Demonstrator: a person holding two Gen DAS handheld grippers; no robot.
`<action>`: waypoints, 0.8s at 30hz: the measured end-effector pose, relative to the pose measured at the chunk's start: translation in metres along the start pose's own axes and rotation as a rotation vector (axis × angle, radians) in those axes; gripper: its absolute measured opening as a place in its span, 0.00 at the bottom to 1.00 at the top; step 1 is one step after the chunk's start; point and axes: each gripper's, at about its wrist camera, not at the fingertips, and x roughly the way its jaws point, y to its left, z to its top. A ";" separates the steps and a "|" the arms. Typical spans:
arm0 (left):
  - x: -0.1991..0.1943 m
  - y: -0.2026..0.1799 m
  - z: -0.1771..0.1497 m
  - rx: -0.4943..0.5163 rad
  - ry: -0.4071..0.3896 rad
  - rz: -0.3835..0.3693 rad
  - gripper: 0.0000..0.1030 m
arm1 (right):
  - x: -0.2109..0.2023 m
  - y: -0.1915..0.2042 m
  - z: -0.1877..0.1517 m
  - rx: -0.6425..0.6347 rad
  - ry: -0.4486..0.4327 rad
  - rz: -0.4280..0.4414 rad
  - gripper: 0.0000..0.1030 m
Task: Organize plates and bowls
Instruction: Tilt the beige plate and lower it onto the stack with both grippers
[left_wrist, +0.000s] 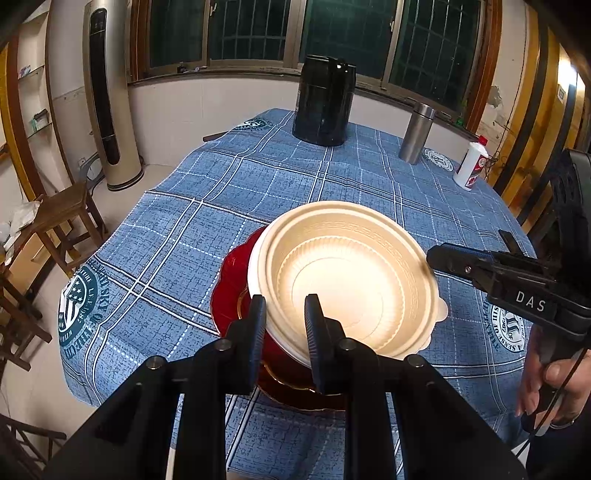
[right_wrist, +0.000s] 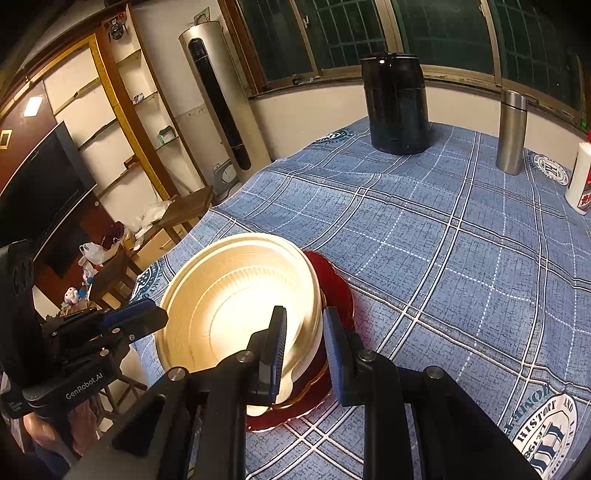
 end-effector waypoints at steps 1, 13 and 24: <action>0.000 0.000 0.000 -0.002 0.001 0.000 0.18 | 0.000 -0.001 0.000 0.003 -0.001 0.001 0.23; -0.005 0.056 0.009 -0.156 -0.028 -0.009 0.18 | -0.010 -0.039 -0.007 0.114 -0.020 0.001 0.26; 0.049 0.082 -0.007 -0.228 0.122 -0.092 0.18 | 0.031 -0.062 -0.033 0.228 0.107 0.068 0.26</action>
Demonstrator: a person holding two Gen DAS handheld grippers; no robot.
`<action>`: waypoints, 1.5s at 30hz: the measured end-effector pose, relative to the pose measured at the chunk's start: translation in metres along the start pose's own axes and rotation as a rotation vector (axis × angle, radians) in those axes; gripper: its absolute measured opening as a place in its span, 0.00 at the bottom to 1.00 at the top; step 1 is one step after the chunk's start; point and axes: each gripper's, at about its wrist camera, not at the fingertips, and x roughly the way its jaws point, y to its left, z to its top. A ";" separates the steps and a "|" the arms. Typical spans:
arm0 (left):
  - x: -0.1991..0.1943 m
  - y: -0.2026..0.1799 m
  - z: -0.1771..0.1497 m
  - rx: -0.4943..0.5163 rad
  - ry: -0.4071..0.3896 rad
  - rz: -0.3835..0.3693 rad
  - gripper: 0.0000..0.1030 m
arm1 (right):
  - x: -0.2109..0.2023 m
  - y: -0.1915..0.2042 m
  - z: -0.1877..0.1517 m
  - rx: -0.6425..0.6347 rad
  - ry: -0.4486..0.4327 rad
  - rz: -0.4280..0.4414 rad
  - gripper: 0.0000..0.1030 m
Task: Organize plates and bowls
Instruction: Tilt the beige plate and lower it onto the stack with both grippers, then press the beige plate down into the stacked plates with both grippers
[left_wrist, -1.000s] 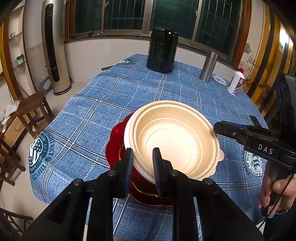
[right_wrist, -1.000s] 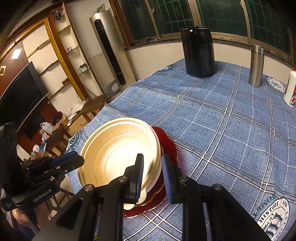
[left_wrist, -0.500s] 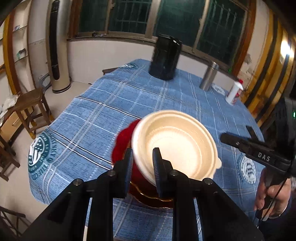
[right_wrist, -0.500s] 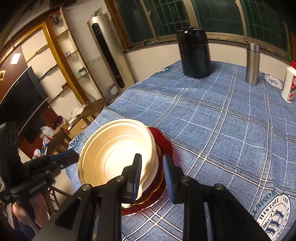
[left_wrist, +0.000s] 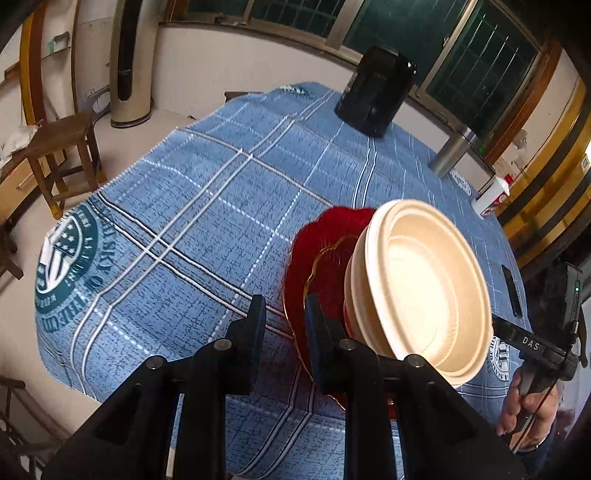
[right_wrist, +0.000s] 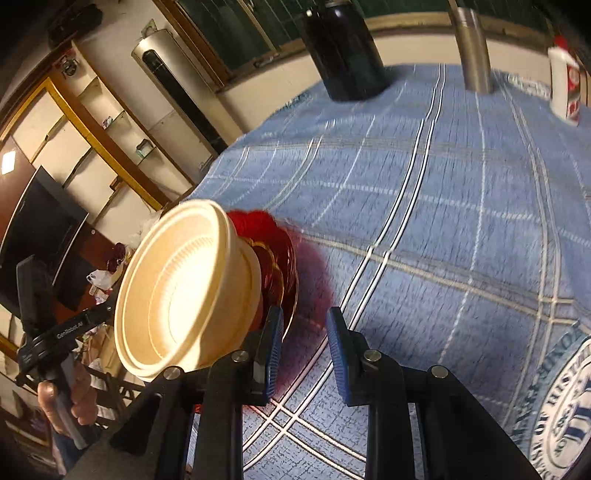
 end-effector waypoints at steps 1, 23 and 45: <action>0.003 0.000 0.000 0.000 0.005 -0.003 0.18 | 0.003 0.000 0.000 0.004 0.007 0.007 0.26; 0.029 -0.008 0.002 0.030 0.019 -0.010 0.11 | 0.027 0.013 0.002 -0.010 0.021 -0.008 0.11; 0.101 -0.195 0.002 0.251 0.154 -0.108 0.11 | -0.085 -0.128 -0.027 0.220 -0.187 -0.165 0.11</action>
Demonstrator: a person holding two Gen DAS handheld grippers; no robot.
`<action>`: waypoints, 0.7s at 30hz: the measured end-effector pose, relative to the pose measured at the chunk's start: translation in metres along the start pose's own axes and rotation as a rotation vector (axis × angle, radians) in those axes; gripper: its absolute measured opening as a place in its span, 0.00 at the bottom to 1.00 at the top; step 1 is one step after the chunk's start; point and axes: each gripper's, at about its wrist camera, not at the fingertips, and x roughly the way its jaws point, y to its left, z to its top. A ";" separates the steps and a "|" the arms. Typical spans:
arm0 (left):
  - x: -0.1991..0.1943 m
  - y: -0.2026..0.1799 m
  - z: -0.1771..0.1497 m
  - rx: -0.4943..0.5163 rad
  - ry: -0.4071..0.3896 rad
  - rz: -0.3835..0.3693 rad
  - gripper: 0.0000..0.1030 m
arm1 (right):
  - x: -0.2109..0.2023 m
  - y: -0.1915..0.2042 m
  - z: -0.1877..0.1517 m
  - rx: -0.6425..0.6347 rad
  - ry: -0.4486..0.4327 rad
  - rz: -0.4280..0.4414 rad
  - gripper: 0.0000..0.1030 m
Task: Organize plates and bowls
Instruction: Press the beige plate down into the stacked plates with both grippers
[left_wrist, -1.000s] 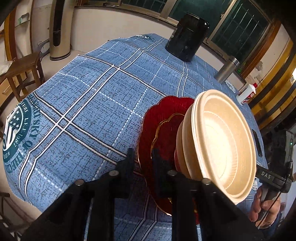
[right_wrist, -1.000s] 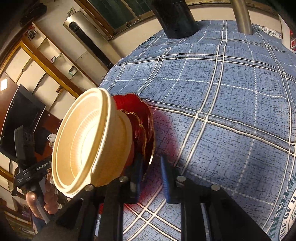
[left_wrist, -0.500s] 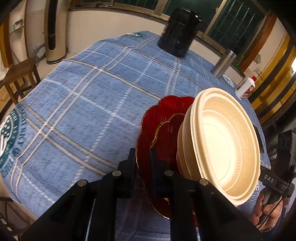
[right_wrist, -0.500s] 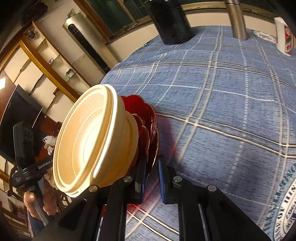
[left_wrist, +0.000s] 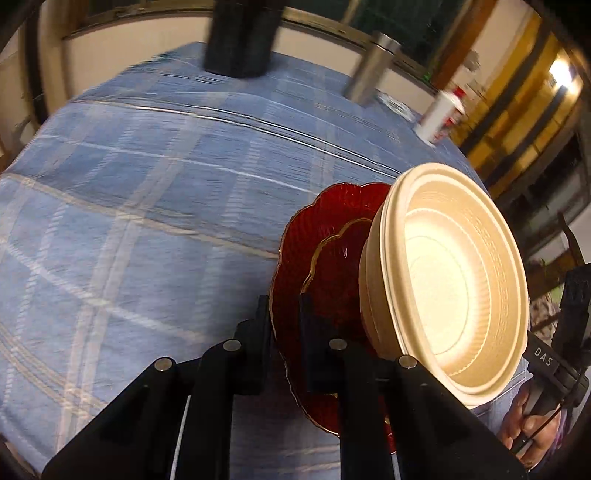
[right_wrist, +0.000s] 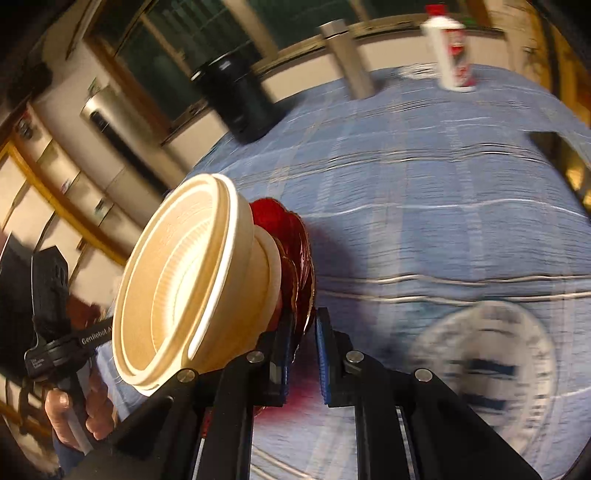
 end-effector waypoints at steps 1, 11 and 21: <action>0.005 -0.008 0.002 0.010 0.003 0.002 0.11 | -0.004 -0.008 0.002 0.011 -0.007 -0.008 0.11; 0.021 -0.043 0.014 0.069 -0.081 0.019 0.11 | -0.008 -0.054 0.010 0.055 -0.074 -0.058 0.13; 0.022 -0.042 0.007 0.084 -0.170 0.002 0.15 | -0.004 -0.055 0.008 0.017 -0.122 -0.041 0.16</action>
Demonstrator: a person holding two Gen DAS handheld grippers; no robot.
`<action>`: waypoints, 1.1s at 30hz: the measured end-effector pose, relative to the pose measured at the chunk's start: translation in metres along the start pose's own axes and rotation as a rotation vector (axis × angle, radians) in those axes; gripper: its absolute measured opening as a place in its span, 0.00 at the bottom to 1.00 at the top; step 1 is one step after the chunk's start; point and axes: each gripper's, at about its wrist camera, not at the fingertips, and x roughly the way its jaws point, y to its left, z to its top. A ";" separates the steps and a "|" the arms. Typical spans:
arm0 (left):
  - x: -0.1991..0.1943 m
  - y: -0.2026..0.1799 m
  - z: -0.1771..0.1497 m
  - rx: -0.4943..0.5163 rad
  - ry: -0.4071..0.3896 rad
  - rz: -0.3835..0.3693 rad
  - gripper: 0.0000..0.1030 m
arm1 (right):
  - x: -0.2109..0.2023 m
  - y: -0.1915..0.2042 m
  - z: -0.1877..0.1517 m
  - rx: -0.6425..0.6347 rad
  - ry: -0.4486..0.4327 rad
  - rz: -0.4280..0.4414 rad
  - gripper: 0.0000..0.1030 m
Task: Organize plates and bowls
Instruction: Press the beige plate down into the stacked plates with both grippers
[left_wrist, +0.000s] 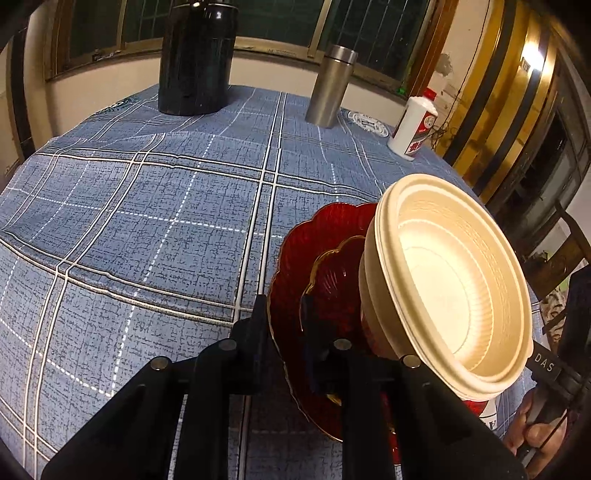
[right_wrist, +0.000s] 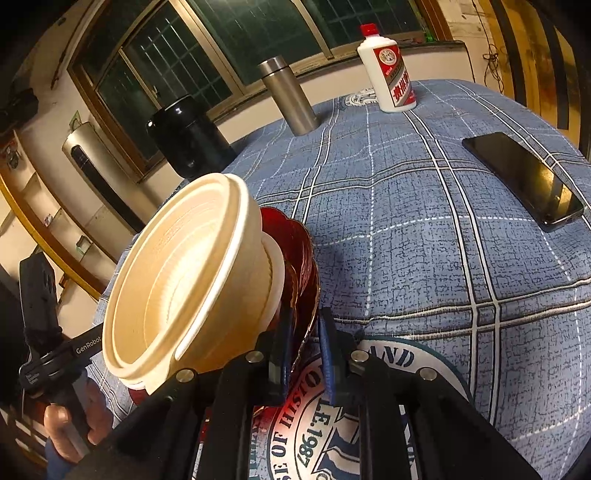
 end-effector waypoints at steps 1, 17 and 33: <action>0.000 -0.001 0.000 0.003 -0.006 0.002 0.15 | 0.000 0.001 0.000 -0.009 -0.003 -0.004 0.16; 0.002 -0.006 -0.008 0.037 -0.071 0.026 0.17 | 0.005 0.012 0.002 -0.122 -0.049 -0.068 0.16; 0.011 -0.012 -0.003 0.060 -0.075 0.050 0.18 | 0.013 0.010 0.013 -0.130 -0.073 -0.105 0.11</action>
